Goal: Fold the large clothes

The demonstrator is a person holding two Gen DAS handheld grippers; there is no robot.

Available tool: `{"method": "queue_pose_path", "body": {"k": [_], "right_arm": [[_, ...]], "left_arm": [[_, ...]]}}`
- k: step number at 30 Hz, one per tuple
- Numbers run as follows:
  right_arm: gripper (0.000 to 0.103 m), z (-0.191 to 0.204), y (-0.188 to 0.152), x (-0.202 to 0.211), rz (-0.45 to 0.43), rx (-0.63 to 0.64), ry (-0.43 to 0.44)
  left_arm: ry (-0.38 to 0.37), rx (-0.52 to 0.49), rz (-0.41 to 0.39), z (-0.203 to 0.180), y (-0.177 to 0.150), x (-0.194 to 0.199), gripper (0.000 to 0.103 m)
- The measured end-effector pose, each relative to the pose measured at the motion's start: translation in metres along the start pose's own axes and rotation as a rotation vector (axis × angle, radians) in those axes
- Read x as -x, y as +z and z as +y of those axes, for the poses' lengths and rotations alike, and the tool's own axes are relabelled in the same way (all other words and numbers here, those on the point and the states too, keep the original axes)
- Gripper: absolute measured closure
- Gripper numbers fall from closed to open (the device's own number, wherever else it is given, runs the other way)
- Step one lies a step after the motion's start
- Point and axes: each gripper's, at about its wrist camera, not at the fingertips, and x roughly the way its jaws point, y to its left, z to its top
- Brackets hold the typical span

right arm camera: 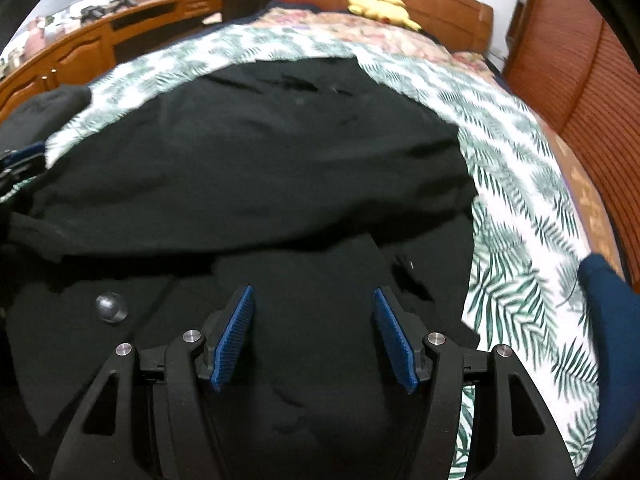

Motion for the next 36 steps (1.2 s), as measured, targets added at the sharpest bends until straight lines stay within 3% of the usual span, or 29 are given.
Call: {"method": "queue_pose_path", "body": {"k": [10, 25, 28, 30, 32, 36], "right_arm": [[0.029, -0.019, -0.025, -0.023, -0.046, -0.113, 0.093], [0.026, -0.015, -0.028, -0.022, -0.083, -0.102, 0.060], [0.026, -0.014, -0.029, -0.021, -0.085, -0.103, 0.059], [0.026, -0.014, -0.029, -0.021, -0.084, -0.102, 0.059], [0.026, -0.015, -0.029, -0.021, -0.084, -0.102, 0.059], [0.026, -0.015, -0.029, -0.021, -0.084, -0.102, 0.059]], "left_arm": [[-0.016, 0.006, 0.081, -0.004, -0.017, -0.010, 0.060], [-0.038, 0.023, 0.102, -0.001, -0.025, -0.011, 0.060], [-0.051, 0.003, 0.111, -0.002, -0.026, -0.012, 0.071], [-0.049, -0.012, 0.111, -0.003, -0.025, -0.010, 0.087], [-0.046, -0.013, 0.087, -0.003, -0.023, -0.005, 0.094], [0.025, 0.027, -0.047, 0.003, -0.012, 0.021, 0.097]]}}
